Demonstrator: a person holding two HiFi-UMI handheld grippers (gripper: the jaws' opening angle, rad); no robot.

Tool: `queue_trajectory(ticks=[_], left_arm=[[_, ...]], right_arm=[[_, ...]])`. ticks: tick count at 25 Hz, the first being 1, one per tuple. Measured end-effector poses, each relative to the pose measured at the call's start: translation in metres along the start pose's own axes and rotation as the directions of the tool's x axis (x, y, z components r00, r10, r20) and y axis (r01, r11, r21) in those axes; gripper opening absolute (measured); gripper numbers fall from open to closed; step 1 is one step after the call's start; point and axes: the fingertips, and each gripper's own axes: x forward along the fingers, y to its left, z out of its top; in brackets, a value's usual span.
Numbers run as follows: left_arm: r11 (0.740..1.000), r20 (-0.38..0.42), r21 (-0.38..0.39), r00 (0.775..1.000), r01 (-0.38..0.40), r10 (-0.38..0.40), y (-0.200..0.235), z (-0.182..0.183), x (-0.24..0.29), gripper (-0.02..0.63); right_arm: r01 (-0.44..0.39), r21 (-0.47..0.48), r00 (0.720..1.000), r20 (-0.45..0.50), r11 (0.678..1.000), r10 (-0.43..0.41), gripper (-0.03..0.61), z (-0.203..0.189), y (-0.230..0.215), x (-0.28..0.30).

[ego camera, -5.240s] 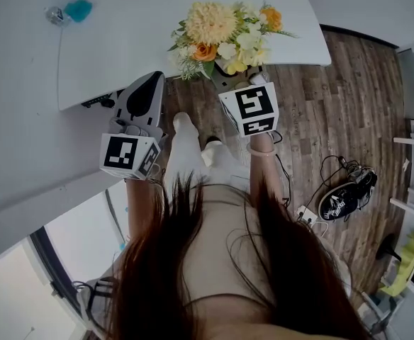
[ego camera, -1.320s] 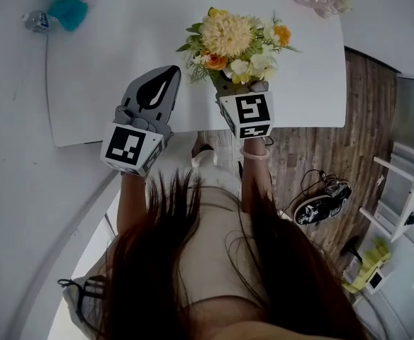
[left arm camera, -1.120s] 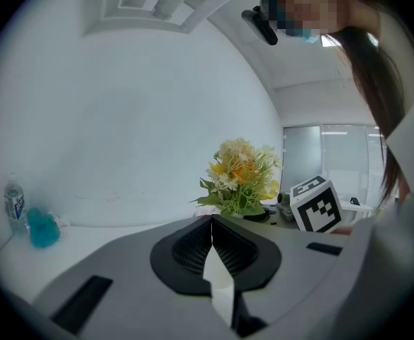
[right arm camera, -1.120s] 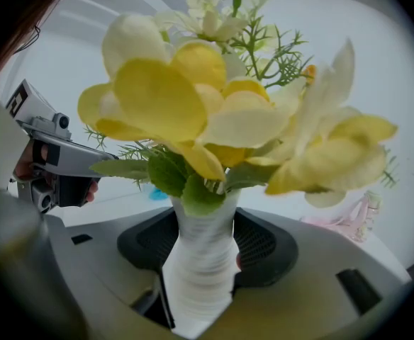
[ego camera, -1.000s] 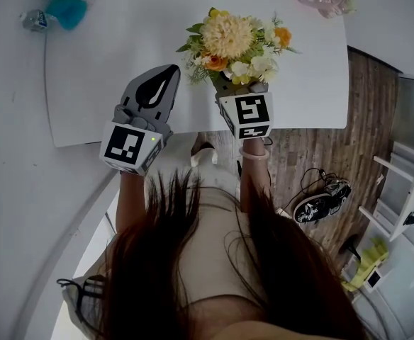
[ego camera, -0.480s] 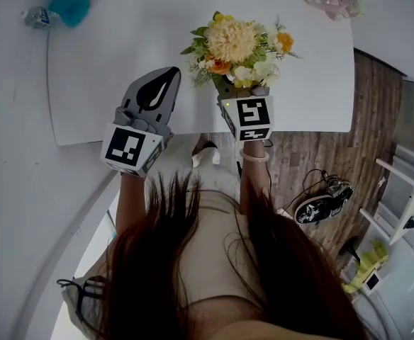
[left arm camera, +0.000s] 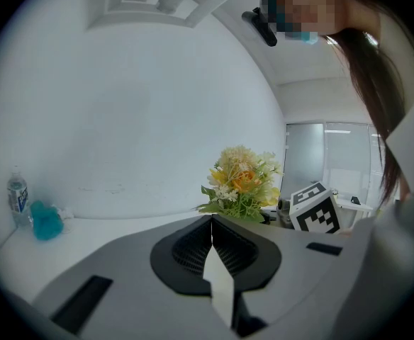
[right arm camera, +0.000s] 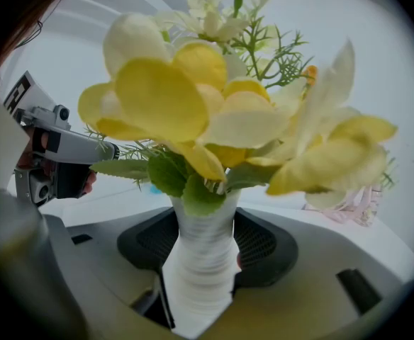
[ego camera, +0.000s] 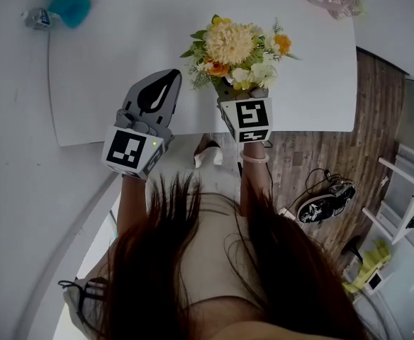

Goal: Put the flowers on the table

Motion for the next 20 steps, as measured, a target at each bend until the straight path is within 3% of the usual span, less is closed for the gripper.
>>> queue_trajectory(ticks=[20], left_arm=[[0.999, -0.023, 0.004, 0.999, 0.042, -0.041, -0.0046, 0.0003, 0.0039, 0.004]], right_arm=[[0.009, 0.032, 1.0, -0.008, 0.999, -0.008, 0.256, -0.0076, 0.0015, 0.0003]])
